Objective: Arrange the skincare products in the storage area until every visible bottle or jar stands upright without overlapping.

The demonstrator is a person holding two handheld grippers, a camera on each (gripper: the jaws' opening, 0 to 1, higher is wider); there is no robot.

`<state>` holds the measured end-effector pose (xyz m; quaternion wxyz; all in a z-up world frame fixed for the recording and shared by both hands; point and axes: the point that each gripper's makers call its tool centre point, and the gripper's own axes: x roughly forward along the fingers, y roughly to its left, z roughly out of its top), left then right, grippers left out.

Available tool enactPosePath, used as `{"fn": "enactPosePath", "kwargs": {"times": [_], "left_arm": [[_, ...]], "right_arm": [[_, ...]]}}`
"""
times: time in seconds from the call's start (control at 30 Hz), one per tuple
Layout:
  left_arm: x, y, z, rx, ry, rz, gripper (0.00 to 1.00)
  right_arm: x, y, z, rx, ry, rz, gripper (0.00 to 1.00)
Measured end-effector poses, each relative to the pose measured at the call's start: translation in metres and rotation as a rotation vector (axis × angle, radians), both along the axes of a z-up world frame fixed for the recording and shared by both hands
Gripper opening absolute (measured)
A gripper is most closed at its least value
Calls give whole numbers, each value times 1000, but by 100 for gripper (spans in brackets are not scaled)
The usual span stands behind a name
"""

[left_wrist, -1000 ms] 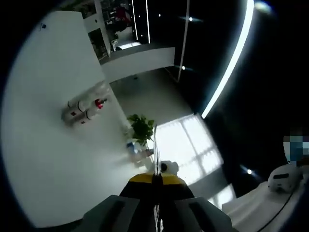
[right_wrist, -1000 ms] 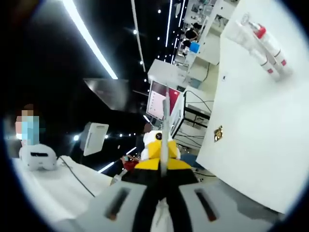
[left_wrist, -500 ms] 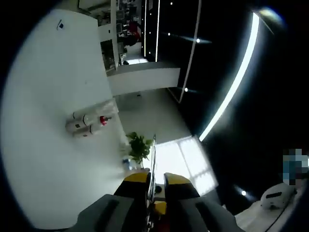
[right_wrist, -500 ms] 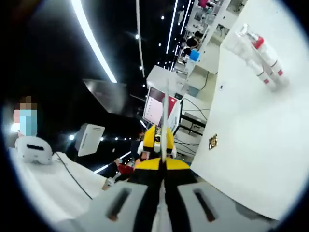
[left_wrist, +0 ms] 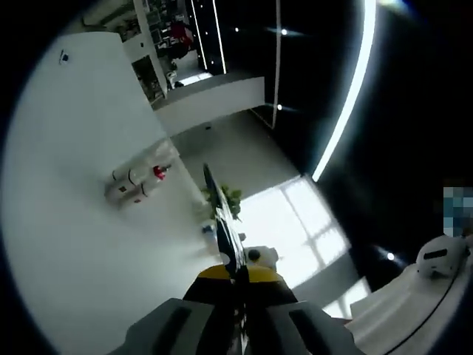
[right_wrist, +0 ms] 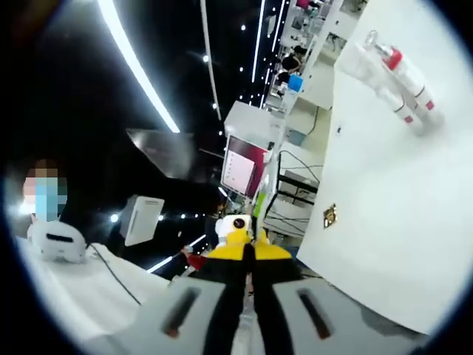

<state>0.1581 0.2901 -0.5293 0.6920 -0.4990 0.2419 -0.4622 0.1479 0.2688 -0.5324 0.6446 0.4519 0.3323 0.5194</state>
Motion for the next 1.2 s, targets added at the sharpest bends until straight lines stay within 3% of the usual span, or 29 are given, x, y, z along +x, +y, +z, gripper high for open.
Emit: {"fn": "enactPosePath", "kwargs": {"times": [0.2,0.33,0.4,0.47,0.5,0.6,0.67,0.77,0.9,1.1,1.13,1.2], "left_arm": [[-3,4,-8,47,-1,-25,2],[-11,1,-12,66,-3,-78,2],[-14,-2,-13,63,9,-101,2],[-11,-1,-15,64,27,-94,2],[-9,0,-17,65,54,-86,3],[-1,4,-19,31,92,-40,5],[1,7,-23,41,97,-31,10],[0,12,-35,77,117,-44,9],[6,20,-38,106,81,-15,1],[21,29,-50,115,128,44,1],[23,30,-50,112,127,52,0],[31,34,-53,136,115,84,0]], "right_arm": [[18,-5,-3,1,7,-103,12],[34,-12,-6,-33,3,-159,9],[35,-13,-4,-22,1,-140,3],[37,-12,-6,-69,-69,-138,3],[38,-11,-6,-73,-76,-144,2],[50,-13,-6,-49,-53,-184,2],[53,-14,-6,-46,-52,-195,2],[68,-15,-4,-18,-31,-232,2],[78,-5,-9,-43,-36,-210,2],[98,7,-24,-92,-4,-200,3],[102,10,-26,-95,3,-205,4],[109,15,-30,-79,27,-213,19]]}}
